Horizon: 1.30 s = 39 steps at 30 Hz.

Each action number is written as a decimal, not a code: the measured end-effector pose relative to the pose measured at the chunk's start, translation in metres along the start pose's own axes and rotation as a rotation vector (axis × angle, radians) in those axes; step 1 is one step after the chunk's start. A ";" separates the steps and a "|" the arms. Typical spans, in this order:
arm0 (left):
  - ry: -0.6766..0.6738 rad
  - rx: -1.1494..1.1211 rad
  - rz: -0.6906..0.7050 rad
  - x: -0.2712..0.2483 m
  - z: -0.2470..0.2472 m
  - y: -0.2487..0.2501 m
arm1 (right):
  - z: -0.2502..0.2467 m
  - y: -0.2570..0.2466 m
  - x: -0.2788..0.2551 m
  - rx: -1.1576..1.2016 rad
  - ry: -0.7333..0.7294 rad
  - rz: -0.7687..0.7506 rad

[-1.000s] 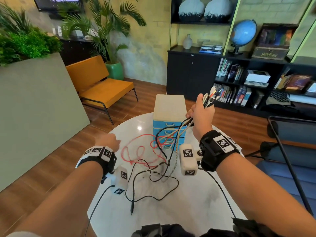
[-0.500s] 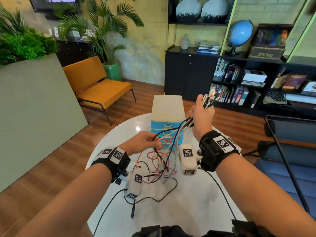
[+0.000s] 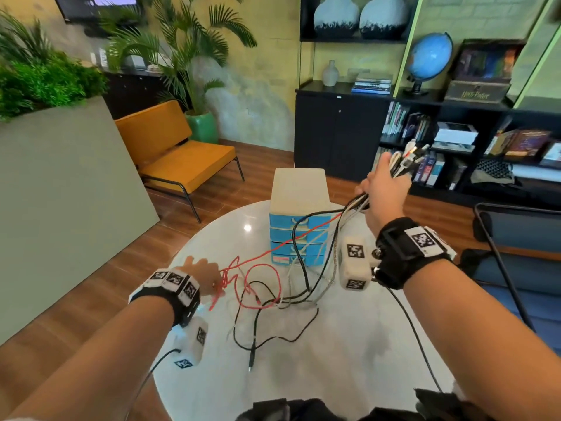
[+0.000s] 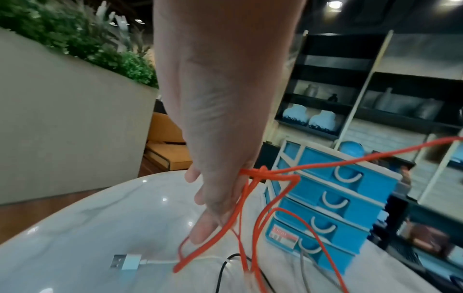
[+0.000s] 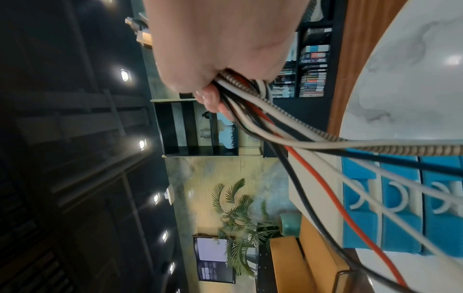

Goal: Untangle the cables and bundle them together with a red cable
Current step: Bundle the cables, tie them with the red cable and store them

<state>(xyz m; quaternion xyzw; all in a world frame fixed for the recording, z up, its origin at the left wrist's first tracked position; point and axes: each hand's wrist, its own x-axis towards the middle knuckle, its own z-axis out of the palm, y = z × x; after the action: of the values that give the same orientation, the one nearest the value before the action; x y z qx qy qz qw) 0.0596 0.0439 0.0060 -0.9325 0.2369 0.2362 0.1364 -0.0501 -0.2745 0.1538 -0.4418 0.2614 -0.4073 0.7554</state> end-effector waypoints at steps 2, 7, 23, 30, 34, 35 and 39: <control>0.013 -0.058 0.019 0.002 -0.001 0.000 | 0.004 0.004 -0.005 -0.036 -0.014 0.008; 0.087 -0.221 0.254 -0.006 -0.029 0.026 | 0.011 0.022 -0.016 -0.064 -0.086 0.029; -0.150 -1.429 0.677 -0.071 -0.104 0.154 | 0.023 0.041 -0.041 0.044 -0.310 0.160; 0.050 -1.469 0.594 -0.071 -0.097 0.164 | 0.021 0.040 -0.042 0.043 -0.293 0.194; 0.012 -1.534 0.670 -0.073 -0.095 0.166 | 0.021 0.036 -0.044 0.034 -0.324 0.237; 0.032 -1.456 0.666 -0.076 -0.096 0.166 | 0.020 0.035 -0.045 0.046 -0.338 0.262; 0.045 -1.254 0.642 -0.080 -0.097 0.161 | 0.016 0.034 -0.044 0.052 -0.362 0.363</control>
<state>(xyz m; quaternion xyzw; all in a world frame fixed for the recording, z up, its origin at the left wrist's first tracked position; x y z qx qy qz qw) -0.0477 -0.0984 0.1061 -0.7239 0.3225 0.3373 -0.5081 -0.0479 -0.2208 0.1329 -0.4338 0.1864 -0.1859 0.8617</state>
